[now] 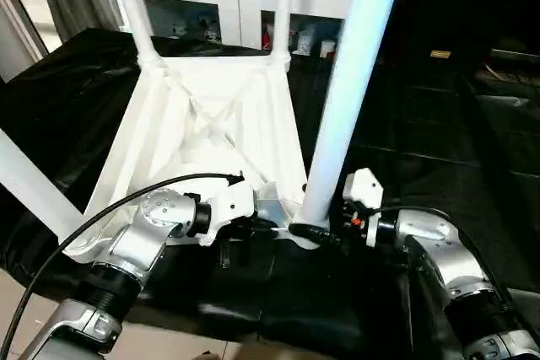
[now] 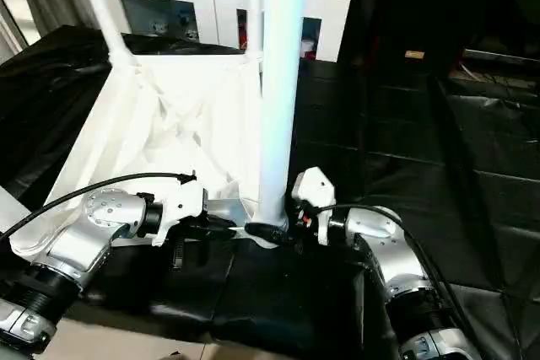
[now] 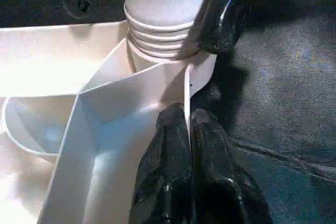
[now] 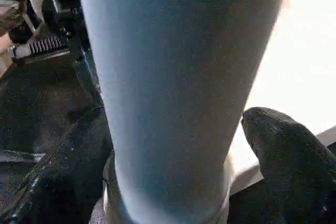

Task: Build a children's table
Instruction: Rotate leg to tighten

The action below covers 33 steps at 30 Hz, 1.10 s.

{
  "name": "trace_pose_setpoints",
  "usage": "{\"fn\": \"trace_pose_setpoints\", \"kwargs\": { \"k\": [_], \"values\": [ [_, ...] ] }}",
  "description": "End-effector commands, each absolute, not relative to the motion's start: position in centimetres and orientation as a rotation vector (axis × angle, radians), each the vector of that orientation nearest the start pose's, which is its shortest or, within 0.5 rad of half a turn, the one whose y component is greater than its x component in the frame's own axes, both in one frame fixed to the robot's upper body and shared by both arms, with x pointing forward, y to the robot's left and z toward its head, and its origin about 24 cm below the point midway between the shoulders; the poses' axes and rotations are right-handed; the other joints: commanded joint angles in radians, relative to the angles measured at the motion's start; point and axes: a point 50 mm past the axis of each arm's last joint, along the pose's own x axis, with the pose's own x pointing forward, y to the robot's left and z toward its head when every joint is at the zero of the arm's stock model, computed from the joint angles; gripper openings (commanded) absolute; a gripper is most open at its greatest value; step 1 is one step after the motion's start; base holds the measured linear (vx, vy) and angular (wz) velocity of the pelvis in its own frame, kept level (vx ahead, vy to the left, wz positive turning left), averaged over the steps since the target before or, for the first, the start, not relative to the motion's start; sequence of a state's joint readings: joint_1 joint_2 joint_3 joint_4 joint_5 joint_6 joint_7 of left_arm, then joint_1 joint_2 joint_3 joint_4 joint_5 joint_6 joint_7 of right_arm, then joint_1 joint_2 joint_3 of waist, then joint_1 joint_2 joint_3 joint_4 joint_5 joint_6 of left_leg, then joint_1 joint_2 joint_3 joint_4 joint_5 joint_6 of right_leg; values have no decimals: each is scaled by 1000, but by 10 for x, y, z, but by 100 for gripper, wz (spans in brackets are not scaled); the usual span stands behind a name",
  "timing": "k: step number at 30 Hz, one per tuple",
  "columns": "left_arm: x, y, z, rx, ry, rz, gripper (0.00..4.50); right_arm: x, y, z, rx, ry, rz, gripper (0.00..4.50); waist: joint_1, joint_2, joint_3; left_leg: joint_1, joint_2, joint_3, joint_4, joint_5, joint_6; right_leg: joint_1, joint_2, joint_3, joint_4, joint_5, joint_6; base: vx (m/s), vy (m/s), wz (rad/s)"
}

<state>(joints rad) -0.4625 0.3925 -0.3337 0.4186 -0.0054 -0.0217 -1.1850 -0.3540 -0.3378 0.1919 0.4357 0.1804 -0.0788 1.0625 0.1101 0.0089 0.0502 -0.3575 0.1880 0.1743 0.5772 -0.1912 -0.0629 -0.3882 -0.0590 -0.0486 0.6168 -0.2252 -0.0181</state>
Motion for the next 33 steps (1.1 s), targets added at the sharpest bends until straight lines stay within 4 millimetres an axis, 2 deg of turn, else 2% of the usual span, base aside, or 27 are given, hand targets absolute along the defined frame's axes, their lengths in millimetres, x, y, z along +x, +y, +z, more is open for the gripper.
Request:
{"fn": "trace_pose_setpoints", "kwargs": {
  "k": [1,15,17,19,26,29,31,33],
  "values": [
    [287,112,51,456,264,-1483,0,288,-141,44,-209,156,1213,414,-2,-11,-62,1,44,-9,-53,-83,88,54,-81,46,-54,66,-243,0,0,0],
    [288,118,49,455,292,-1473,0,290,-140,41,-176,180,1234,313,1,-8,-66,1,45,-9,-48,-72,93,54,-80,44,-48,87,-254,0,0,0],
    [288,119,49,451,298,-1477,0,290,-139,40,-172,182,1234,285,1,-7,-65,0,45,-10,-48,-72,91,55,-79,43,-47,87,-255,0,0,0],
    [287,119,49,450,302,-1480,0,290,-139,39,-166,184,1235,281,0,-8,-65,0,44,-9,-47,-75,88,54,-79,44,-47,82,-254,0,0,0],
    [287,121,46,454,335,-1483,0,290,-135,37,-142,186,1218,274,-2,-5,-62,1,45,-10,-50,-117,64,52,-80,45,-53,15,-246,0,0,0],
    [290,121,44,452,341,-1441,0,296,-132,32,-117,183,1116,273,-6,-5,-61,0,43,-10,-51,-119,57,52,-81,46,-55,1,-244,0,0,0],
    [295,120,41,458,352,-1380,0,300,-129,27,-98,187,1029,273,-14,-3,-57,1,41,-12,-55,-146,41,50,-82,46,-61,-54,-237,0,0,0],
    [303,119,37,470,364,-1299,0,302,-124,22,-70,186,940,273,-25,-2,-51,5,40,-13,-61,-193,13,47,-83,47,-75,-167,-217,0,0,0]
  ]
}}
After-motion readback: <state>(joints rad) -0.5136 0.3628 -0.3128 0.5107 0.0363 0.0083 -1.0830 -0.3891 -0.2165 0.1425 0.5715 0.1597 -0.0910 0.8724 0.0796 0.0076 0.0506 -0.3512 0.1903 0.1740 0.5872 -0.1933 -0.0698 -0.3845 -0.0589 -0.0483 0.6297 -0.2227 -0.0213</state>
